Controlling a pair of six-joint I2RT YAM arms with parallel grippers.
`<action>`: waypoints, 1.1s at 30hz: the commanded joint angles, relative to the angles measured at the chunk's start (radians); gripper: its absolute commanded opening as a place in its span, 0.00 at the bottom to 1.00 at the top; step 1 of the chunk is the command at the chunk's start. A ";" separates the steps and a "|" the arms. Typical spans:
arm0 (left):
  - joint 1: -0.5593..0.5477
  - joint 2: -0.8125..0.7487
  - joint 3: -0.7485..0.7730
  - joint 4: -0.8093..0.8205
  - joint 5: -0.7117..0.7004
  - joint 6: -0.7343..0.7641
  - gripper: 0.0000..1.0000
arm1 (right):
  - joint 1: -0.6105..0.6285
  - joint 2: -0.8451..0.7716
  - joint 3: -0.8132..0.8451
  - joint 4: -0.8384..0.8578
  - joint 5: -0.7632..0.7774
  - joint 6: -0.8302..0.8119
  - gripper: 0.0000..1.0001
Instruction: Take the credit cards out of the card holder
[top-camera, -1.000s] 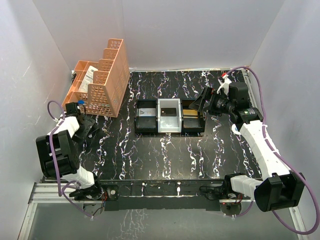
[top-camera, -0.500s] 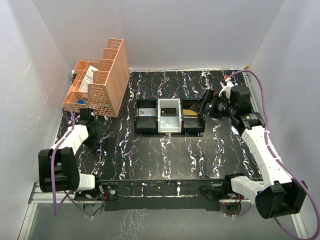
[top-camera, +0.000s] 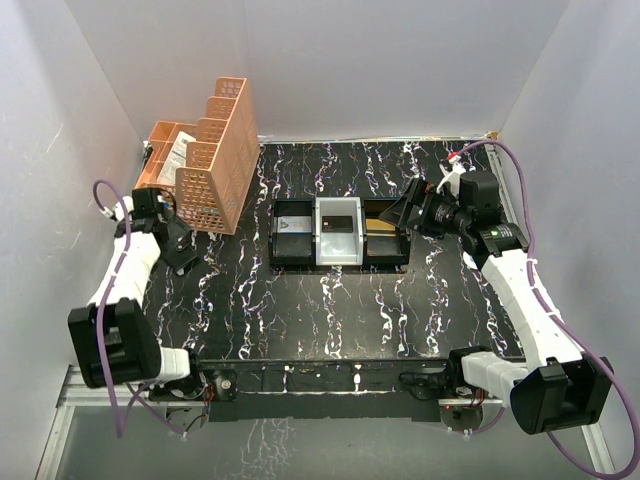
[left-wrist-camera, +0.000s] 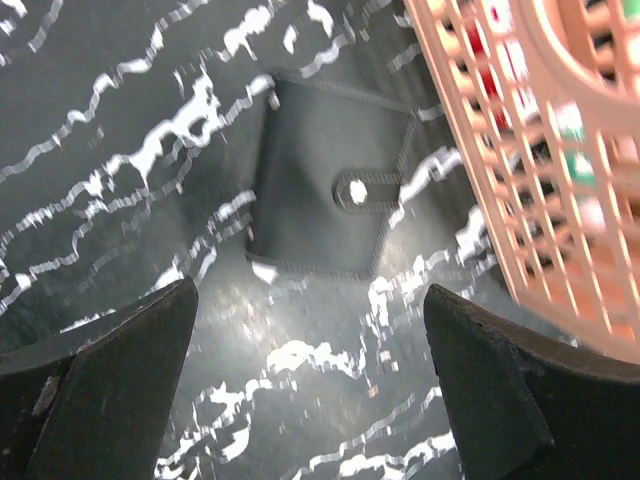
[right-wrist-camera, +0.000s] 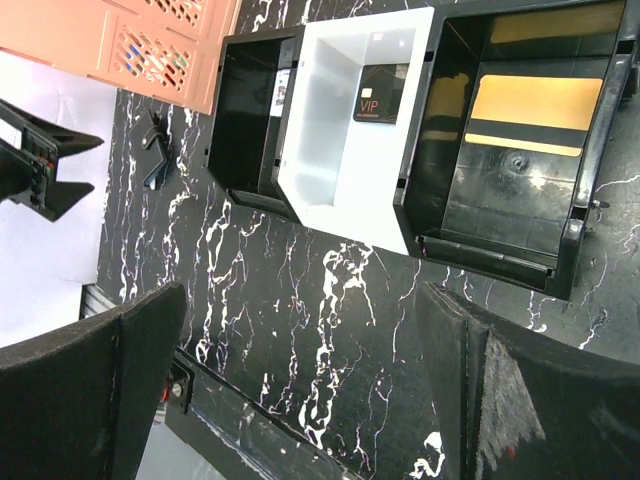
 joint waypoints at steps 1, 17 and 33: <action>0.098 0.144 0.089 0.047 0.001 0.100 0.94 | -0.007 0.004 0.013 0.017 0.014 -0.010 0.98; 0.117 0.375 0.081 0.206 0.086 0.104 0.87 | -0.008 -0.002 0.009 -0.010 0.032 -0.029 0.98; -0.026 0.170 -0.204 0.159 0.200 -0.030 0.70 | -0.008 -0.006 -0.013 0.000 0.021 -0.008 0.98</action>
